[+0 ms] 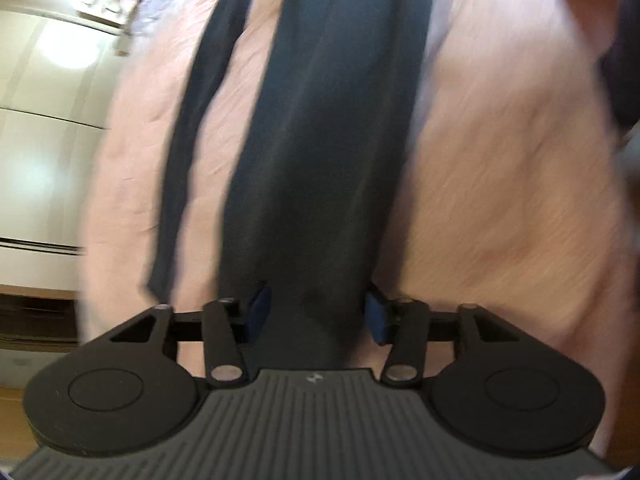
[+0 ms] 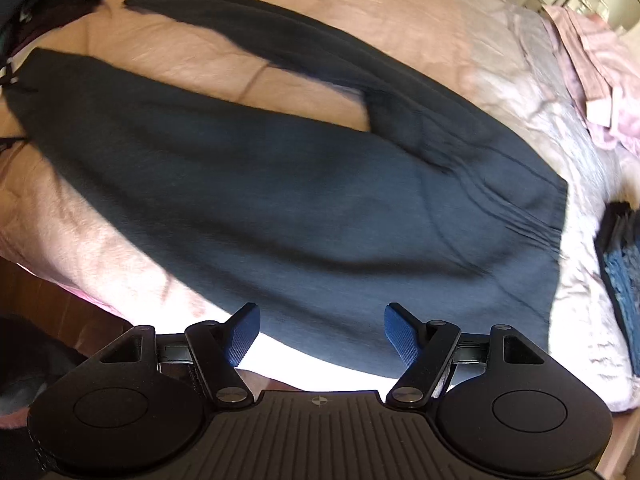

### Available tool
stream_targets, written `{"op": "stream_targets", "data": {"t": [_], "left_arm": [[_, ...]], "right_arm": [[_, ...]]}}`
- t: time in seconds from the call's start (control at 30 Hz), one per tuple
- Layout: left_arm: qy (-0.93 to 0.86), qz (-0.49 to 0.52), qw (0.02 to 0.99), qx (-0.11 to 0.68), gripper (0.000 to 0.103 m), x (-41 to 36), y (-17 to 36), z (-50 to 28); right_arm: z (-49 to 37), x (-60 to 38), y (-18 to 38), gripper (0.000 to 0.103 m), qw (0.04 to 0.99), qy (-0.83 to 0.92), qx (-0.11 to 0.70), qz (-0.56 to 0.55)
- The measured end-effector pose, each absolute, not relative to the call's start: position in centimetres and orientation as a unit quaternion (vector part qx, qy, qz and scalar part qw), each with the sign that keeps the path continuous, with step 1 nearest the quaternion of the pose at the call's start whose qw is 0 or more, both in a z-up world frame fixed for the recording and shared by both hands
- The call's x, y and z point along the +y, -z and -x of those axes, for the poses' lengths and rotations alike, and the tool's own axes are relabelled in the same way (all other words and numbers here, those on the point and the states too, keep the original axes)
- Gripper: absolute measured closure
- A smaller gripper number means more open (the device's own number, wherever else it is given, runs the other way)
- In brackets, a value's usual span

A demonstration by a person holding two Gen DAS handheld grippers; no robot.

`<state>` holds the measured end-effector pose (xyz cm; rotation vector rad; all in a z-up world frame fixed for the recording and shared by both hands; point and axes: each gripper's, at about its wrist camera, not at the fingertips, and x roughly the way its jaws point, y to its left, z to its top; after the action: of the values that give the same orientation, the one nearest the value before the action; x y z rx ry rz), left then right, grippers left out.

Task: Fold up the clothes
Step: 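Grasp a leg hem with the left gripper while the right gripper grasps the waistband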

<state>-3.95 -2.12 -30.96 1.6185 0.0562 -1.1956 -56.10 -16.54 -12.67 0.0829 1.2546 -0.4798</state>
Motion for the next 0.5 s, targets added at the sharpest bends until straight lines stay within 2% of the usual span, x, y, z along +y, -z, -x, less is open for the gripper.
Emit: {"op": "stream_targets", "data": {"t": [0.1,0.17,0.23,0.5], "left_arm": [[0.462,-0.692,0.554,0.029,0.069,-1.2,31.3,0.7],[0.46,-0.691,0.556,0.039,0.089,-0.9,31.2,-0.7],[0.47,-0.688,0.551,0.045,0.097,-0.8,31.0,-1.4],[0.472,-0.67,0.563,0.107,0.098,-2.0,29.5,-2.8]], "right_arm": [[55.1,-14.0,14.5,0.031,0.783,0.215,0.584,0.012],[55.0,-12.6,15.9,0.031,0.78,0.218,0.584,0.046],[55.2,-11.6,17.2,0.031,0.775,0.224,0.585,0.079],[60.3,-13.5,20.6,0.031,0.743,0.265,0.585,0.188]]}}
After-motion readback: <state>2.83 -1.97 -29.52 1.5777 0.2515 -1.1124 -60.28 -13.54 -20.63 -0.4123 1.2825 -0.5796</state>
